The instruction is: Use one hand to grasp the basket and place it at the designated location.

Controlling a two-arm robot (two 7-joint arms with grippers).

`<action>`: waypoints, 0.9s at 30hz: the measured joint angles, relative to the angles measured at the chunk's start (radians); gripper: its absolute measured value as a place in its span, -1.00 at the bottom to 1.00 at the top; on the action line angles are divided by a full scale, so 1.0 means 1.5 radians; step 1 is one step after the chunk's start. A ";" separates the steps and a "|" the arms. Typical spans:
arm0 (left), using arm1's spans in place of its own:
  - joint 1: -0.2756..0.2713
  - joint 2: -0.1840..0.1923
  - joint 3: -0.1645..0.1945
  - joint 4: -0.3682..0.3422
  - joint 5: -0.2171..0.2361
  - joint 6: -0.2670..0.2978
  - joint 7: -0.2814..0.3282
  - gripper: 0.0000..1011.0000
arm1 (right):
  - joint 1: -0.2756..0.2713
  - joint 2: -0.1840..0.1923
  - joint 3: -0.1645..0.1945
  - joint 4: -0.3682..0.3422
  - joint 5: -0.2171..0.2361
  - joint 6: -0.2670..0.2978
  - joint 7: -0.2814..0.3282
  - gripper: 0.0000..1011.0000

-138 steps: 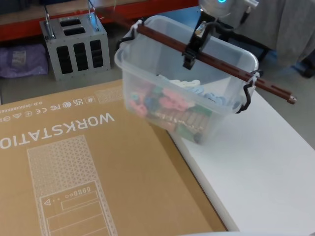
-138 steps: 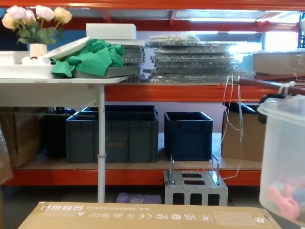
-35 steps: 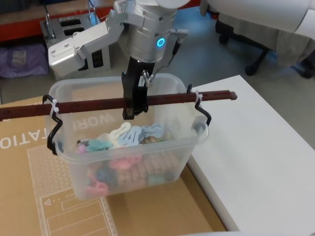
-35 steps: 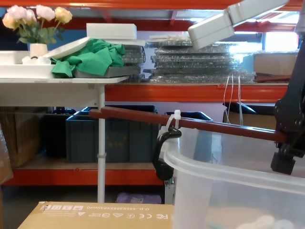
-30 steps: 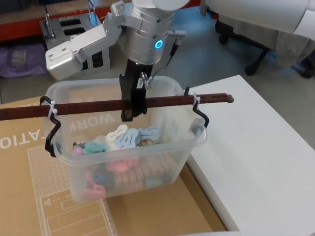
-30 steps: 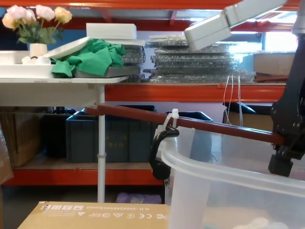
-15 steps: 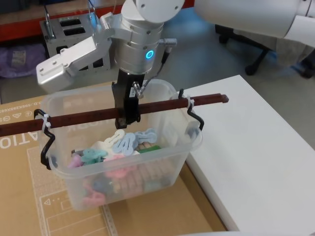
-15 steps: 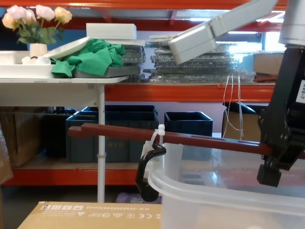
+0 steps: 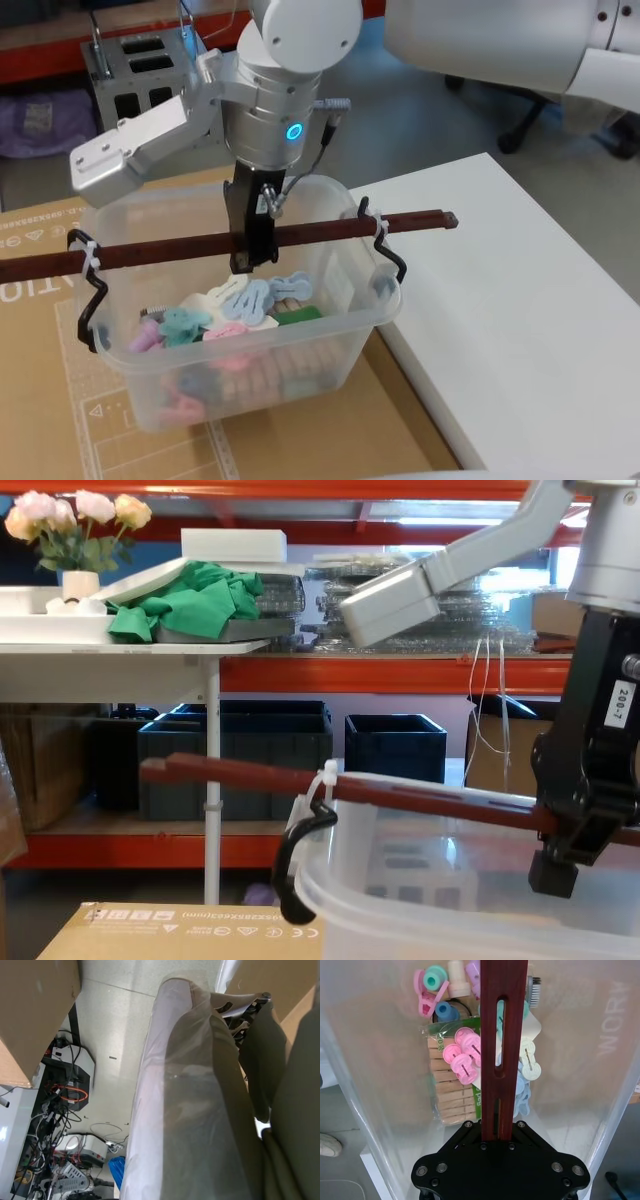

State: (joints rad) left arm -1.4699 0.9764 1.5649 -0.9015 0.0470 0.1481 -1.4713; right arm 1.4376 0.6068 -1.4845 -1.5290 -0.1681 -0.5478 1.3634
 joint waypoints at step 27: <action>0.000 0.000 0.000 0.000 0.000 0.000 0.000 -1.00 | -0.031 -0.018 -0.012 0.005 -0.042 0.008 -0.030 -1.00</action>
State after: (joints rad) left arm -1.4699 0.9764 1.5649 -0.9014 0.0470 0.1481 -1.4713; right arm 1.3907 0.5793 -1.5029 -1.5209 -0.2316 -0.5352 1.3183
